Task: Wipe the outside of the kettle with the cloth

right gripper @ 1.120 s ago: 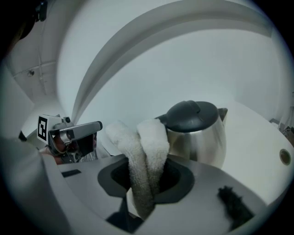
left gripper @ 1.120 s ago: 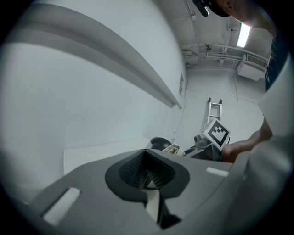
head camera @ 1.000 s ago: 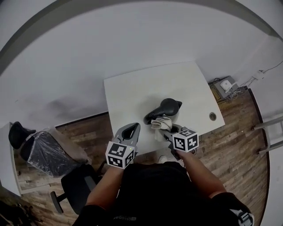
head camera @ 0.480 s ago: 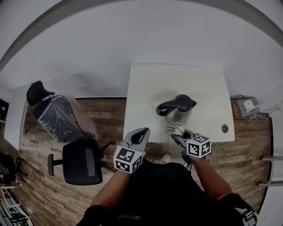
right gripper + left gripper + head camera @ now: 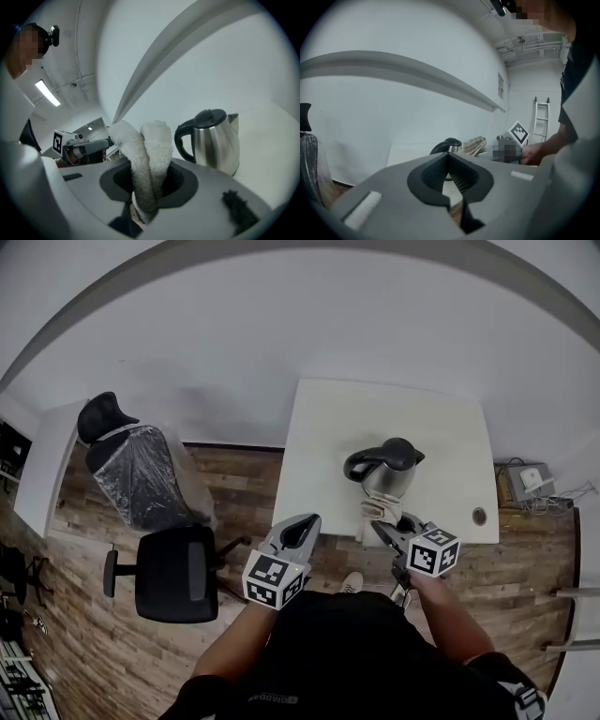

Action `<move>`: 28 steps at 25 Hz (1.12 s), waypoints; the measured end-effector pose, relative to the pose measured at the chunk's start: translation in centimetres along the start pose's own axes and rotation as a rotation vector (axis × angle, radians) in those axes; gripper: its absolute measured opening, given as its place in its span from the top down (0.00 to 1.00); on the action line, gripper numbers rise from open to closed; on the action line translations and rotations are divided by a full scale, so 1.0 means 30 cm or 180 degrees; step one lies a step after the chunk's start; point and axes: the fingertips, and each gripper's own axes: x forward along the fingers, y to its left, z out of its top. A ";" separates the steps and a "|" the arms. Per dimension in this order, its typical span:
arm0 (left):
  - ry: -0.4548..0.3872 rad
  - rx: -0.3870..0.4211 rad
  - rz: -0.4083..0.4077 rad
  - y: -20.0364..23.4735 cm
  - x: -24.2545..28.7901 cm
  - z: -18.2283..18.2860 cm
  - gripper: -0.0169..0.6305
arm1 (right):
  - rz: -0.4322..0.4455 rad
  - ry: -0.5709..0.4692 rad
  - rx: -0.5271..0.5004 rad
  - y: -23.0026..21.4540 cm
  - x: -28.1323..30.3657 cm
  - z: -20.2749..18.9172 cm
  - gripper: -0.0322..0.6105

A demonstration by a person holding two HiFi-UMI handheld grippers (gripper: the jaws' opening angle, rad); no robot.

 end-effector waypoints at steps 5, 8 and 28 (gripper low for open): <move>-0.0082 -0.0026 -0.0164 -0.053 -0.096 -0.017 0.96 | -0.0139 -0.0018 -0.0023 0.110 -0.058 -0.072 0.80; -0.0057 -0.0149 -0.0259 -0.085 -0.178 -0.061 0.96 | -0.0281 -0.0060 0.0000 0.197 -0.112 -0.129 0.80; 0.0434 -0.0345 -0.1032 -0.451 -0.325 -0.274 0.96 | -0.1146 -0.0487 0.0021 0.424 -0.624 -0.389 0.80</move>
